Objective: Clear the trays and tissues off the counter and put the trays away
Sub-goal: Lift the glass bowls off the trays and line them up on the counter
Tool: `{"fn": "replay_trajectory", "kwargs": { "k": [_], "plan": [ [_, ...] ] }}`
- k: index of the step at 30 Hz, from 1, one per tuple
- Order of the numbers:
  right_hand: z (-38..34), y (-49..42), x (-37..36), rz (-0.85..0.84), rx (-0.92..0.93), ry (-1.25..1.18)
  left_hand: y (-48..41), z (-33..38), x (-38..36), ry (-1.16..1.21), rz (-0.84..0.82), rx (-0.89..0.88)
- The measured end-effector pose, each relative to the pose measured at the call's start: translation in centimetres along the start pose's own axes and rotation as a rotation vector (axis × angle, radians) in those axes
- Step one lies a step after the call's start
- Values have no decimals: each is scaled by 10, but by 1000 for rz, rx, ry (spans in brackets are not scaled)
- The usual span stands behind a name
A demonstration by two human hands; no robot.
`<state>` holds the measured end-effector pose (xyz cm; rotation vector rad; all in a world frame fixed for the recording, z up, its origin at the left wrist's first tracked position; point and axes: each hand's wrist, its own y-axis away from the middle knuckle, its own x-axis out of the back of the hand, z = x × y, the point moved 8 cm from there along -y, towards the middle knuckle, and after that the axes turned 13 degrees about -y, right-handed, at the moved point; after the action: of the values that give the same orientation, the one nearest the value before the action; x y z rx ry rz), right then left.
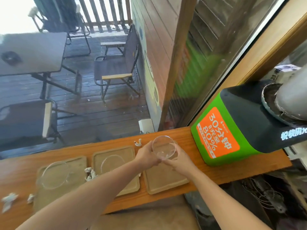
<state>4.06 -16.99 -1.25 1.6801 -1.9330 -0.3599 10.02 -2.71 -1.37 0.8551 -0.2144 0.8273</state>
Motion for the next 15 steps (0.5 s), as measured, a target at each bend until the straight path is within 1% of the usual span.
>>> {"fn": "replay_trajectory", "kwargs": {
  "k": [4,8,11,15],
  "plan": [
    [-44,0,-14,-15,72,56,18,11,46,-53,71,-58],
    [-92,2,-56,-72,156,128,46,-1,103,-66,183,-86],
    [-123,6,-104,-128,200,141,72,-25,149,-72,277,-106],
    [-152,13,-178,-161,235,138,96,-80,205,-97,329,-125]
  ]
}}
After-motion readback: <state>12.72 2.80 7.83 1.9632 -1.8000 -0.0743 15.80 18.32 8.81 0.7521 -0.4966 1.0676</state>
